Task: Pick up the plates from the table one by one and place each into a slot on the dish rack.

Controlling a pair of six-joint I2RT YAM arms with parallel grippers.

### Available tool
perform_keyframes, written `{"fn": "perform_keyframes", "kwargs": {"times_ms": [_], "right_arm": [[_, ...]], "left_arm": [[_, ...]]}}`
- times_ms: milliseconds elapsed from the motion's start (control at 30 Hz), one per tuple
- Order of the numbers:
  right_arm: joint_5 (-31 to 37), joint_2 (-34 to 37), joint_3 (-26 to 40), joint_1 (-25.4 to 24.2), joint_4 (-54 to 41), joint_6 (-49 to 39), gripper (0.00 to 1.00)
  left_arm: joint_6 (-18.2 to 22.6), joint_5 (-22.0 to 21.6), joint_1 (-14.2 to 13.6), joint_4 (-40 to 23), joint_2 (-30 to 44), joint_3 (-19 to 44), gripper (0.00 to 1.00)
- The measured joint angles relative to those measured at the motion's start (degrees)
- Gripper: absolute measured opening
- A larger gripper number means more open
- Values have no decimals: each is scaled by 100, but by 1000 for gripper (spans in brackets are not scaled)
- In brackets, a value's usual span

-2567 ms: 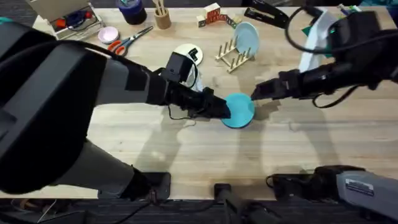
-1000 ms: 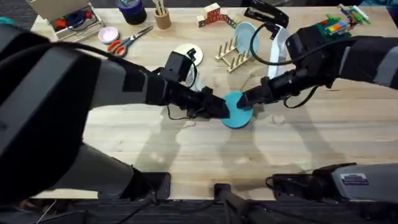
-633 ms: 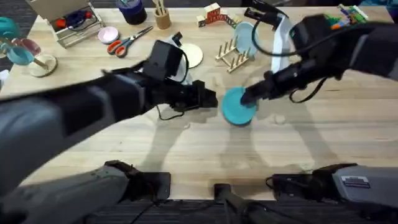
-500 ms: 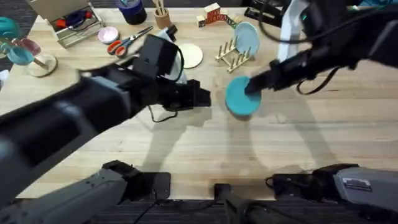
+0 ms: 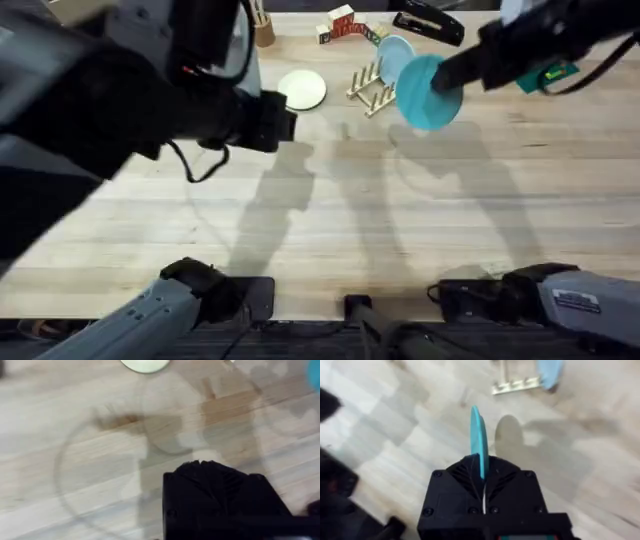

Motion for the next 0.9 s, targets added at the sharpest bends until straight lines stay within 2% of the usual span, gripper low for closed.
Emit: {"fn": "perform_keyframes", "kwargs": {"times_ms": [133, 200, 233, 367, 400, 467, 700, 900], "right_arm": [[345, -6, 489, 0, -104, -198, 29], [434, -9, 675, 3, -113, -296, 28], [466, -9, 740, 8, -116, -343, 28], [538, -9, 880, 15, -124, -496, 29], [555, -9, 895, 15, -124, -521, 29], [605, -9, 905, 15, -120, -586, 29], [808, 24, 1007, 54, -119, -759, 29], [855, 368, 1552, 129, -116, -939, 28]], "left_arm": [[381, -235, 0, -247, 0, 455, 44], [558, -303, -2, -262, 0, 617, 163], [610, -333, -2, -258, 0, 668, 279], [731, -382, 1, -226, 0, 709, 901], [746, -384, 0, -223, 0, 709, 965], [779, -384, -2, -223, 0, 709, 992], [802, -386, -2, -225, 0, 709, 994], [802, -386, -2, -223, 0, 709, 994]]}}
